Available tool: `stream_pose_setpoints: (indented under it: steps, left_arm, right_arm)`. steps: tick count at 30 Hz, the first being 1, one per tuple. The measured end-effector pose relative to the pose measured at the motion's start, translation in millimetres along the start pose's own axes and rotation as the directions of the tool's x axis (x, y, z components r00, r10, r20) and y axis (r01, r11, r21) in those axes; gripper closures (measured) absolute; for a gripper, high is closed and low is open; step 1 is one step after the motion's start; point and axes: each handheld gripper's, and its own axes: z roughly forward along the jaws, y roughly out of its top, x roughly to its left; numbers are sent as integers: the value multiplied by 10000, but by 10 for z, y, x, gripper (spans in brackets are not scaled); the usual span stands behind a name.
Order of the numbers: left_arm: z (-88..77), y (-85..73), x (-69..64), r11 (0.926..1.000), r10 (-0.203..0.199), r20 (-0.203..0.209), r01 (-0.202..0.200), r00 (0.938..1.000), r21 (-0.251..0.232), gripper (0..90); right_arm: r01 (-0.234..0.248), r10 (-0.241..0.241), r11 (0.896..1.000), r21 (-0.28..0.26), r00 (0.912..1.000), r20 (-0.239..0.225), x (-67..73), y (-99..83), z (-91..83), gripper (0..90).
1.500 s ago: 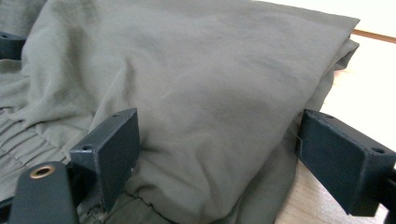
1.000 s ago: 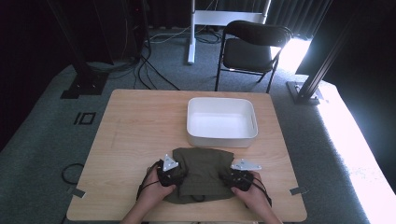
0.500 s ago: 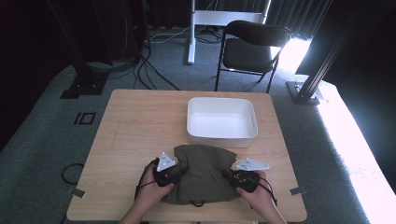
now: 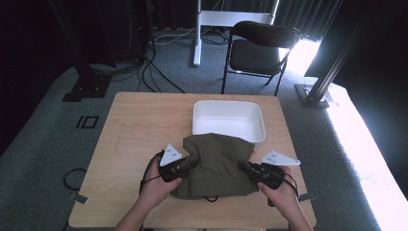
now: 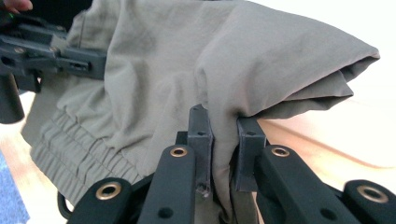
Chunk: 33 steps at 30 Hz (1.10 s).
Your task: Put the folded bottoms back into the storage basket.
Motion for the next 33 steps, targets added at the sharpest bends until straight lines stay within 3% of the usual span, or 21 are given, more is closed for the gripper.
stream_pose_setpoints:
  steps: [6,16,28,33]
  left_arm:
    - [119,175,35,9999,2,36,-2,10000,-125,762]
    - [249,519,180,9991,-341,352,350,9988,-256,767]
    - [388,814,257,9994,-142,52,144,9999,-320,769]
    - [497,1028,316,9990,57,-205,-66,9998,-448,769]
  right_arm:
    - [71,-63,9996,-278,9996,284,-99,181,-52,807]
    - [-205,233,9979,-621,9987,444,-248,409,-66,809]
    - [-435,485,9956,-830,9971,594,-417,640,-36,810]
    - [-609,687,9929,-1027,9949,745,-534,791,-2,810]
